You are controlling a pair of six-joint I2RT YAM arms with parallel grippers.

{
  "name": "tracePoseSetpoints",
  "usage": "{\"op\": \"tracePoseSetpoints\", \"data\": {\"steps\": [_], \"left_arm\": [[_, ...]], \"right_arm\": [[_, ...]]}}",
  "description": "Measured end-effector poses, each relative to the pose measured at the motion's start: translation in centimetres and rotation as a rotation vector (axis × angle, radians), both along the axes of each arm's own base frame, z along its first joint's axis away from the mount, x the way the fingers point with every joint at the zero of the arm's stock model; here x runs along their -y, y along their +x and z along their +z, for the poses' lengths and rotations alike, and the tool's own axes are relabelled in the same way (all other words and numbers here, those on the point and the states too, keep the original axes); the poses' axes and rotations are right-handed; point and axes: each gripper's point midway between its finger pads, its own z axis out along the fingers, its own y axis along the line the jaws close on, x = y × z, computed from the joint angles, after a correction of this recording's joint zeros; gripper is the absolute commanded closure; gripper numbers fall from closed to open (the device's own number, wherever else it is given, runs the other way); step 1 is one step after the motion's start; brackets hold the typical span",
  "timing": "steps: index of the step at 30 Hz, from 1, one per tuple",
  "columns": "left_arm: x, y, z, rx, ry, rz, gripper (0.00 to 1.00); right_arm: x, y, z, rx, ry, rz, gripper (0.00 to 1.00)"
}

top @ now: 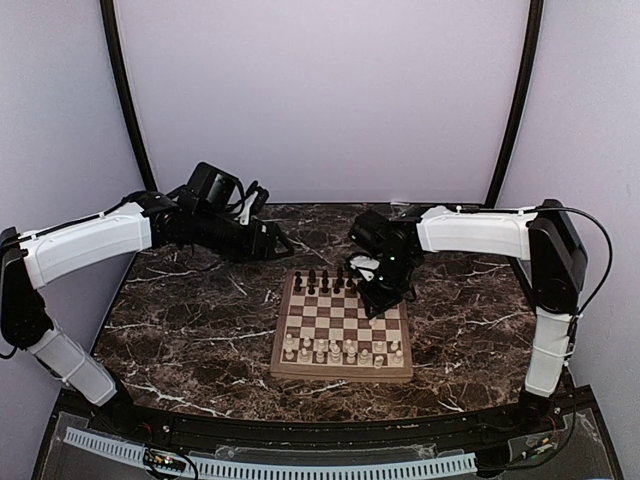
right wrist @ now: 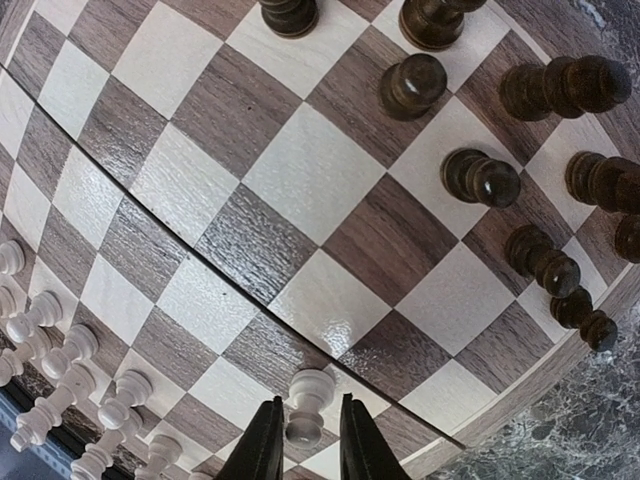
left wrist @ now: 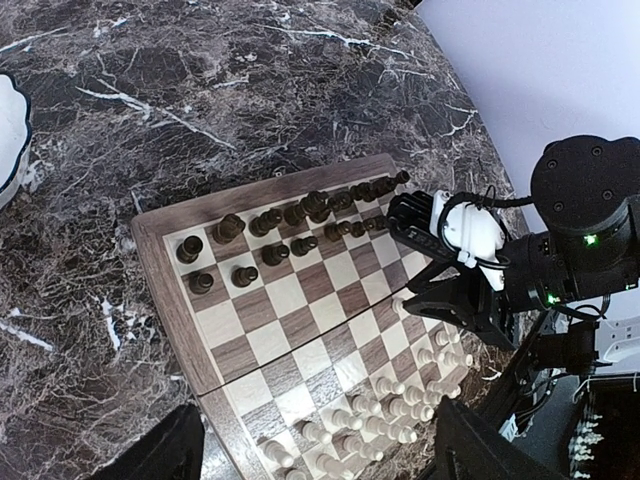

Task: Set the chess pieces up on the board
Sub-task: Move the pawn on the chessboard.

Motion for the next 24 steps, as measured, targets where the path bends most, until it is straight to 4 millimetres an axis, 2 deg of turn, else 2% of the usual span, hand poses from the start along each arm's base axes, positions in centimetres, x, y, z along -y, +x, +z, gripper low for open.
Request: {"op": "tracePoseSetpoints", "data": {"steps": [5,12,16,24], "left_arm": [[0.1,0.0,0.0,-0.001,-0.003,-0.004,0.19],[0.1,-0.1,0.1,-0.002,-0.004,-0.004,0.19],[0.1,-0.1,0.1,-0.004,-0.005,-0.005,0.19],[0.0,-0.2,-0.1,-0.012,-0.006,0.0,0.19]], "right_arm": [[0.1,-0.1,0.0,-0.005,-0.004,-0.01,0.8],[0.3,-0.3,-0.1,-0.013,-0.013,-0.014,0.92],[0.0,-0.6,-0.1,-0.015,-0.011,-0.009,0.95],[-1.4,-2.6,0.0,-0.028,-0.012,0.045,0.95]]}}
